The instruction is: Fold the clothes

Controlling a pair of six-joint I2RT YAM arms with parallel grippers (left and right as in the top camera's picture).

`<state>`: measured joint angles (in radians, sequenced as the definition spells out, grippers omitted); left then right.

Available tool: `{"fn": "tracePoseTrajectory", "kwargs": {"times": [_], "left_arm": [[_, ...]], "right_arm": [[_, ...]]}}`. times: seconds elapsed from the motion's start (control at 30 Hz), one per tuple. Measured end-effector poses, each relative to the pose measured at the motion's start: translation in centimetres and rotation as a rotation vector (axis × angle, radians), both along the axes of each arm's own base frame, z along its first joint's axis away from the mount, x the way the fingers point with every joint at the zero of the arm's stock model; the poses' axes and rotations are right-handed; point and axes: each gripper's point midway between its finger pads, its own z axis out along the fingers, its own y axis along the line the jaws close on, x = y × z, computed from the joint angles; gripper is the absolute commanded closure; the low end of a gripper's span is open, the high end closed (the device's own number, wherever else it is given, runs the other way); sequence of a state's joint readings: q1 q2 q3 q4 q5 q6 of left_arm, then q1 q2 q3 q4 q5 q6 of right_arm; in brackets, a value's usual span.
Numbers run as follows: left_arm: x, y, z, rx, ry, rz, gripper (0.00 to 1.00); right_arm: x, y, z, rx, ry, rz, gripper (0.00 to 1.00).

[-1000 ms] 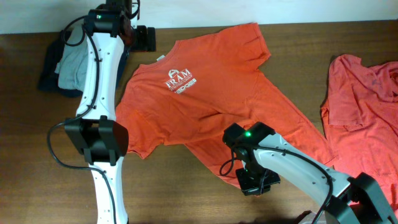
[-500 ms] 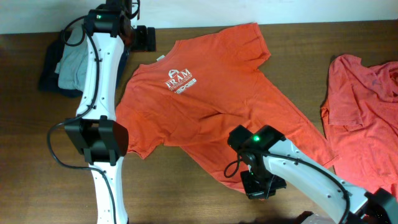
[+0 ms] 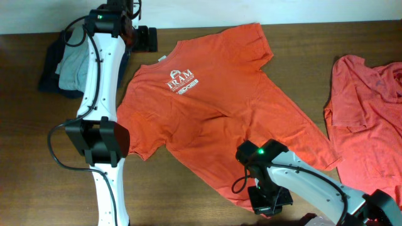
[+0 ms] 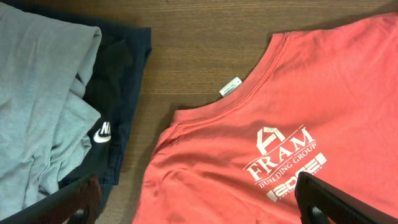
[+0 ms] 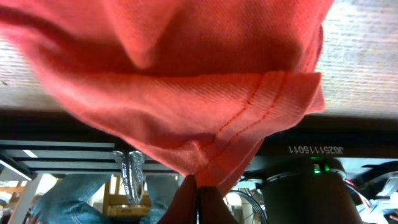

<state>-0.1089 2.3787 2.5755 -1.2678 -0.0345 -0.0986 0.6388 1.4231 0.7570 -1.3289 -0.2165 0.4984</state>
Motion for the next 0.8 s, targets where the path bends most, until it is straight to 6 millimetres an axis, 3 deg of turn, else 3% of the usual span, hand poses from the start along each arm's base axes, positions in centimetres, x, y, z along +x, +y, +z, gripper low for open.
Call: {"fn": "tracePoseTrajectory", "kwargs": {"times": [0.33, 0.37, 0.47, 0.8], "left_arm": [[0.0, 0.0, 0.0, 0.000, 0.000, 0.000, 0.01], [0.0, 0.0, 0.0, 0.000, 0.000, 0.000, 0.01], [0.0, 0.0, 0.0, 0.000, 0.000, 0.000, 0.01], [0.0, 0.0, 0.0, 0.000, 0.000, 0.000, 0.01]], "right_arm": [[-1.0, 0.0, -0.3, 0.013, 0.038, -0.017, 0.95], [-1.0, 0.1, -0.4, 0.015, 0.038, -0.019, 0.91], [-1.0, 0.2, -0.3, 0.015, 0.041, -0.030, 0.63], [-0.9, 0.5, 0.0, 0.037, 0.033, -0.022, 0.51]]}}
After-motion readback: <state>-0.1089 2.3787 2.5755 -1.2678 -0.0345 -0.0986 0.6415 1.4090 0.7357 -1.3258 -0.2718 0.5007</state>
